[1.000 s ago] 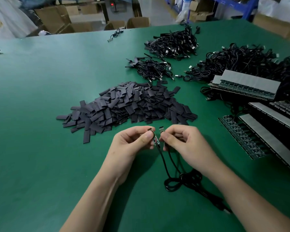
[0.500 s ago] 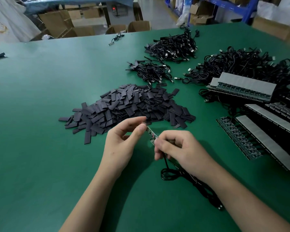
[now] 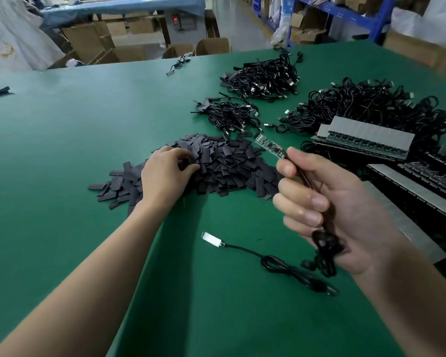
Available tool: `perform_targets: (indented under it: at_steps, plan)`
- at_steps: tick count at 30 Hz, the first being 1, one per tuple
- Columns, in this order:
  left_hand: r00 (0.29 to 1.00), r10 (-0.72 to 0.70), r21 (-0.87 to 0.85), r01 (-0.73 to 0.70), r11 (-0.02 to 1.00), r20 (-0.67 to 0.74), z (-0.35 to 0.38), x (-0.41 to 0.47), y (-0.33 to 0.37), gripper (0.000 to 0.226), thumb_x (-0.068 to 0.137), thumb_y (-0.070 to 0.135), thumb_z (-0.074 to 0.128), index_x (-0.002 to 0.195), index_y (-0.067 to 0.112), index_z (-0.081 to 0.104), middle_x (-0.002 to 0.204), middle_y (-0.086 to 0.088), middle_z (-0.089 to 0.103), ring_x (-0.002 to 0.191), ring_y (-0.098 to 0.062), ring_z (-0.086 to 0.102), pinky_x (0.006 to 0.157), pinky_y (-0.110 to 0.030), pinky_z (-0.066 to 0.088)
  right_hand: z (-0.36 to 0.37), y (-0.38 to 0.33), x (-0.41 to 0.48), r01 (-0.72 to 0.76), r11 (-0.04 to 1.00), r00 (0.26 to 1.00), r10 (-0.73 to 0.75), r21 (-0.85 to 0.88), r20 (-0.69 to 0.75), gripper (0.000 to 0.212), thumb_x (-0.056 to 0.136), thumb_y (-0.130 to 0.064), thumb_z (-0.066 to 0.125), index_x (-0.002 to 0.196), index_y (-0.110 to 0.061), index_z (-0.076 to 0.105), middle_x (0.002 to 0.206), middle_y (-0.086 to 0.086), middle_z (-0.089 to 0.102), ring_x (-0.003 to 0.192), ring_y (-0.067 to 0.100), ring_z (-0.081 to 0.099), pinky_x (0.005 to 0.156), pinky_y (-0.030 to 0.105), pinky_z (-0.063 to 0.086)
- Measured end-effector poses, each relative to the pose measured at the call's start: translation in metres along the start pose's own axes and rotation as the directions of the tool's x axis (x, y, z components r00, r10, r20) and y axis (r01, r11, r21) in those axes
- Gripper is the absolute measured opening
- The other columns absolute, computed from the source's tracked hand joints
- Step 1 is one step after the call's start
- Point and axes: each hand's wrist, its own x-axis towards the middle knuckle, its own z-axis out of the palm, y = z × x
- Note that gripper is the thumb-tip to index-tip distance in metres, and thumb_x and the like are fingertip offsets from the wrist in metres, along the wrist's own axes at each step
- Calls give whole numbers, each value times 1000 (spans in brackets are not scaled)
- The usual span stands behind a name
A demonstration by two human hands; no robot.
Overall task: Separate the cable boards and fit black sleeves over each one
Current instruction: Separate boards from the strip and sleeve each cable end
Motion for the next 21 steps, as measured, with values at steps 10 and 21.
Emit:
perform_targets:
  at_steps: [10,21]
  plan:
    - [969,92,17,-91,996,-229,-8,-14,-2,16,94,38,70,102,30,82,109,8,76,104,-20,67,79,-36,52,-31,38,17,-169,867,955,26,-469,-297,26,104,-33,55,85,-16,58,51,-1,47,40,11,40,39,19,32]
    - [993,69,-131,-81,988,-100,-7,-25,-11,15,85,32,81,100,31,82,96,8,77,84,-18,69,77,-39,56,-46,68,25,-162,843,951,-6,-513,-311,32,103,-42,58,85,-15,53,50,-4,42,41,12,37,44,19,36]
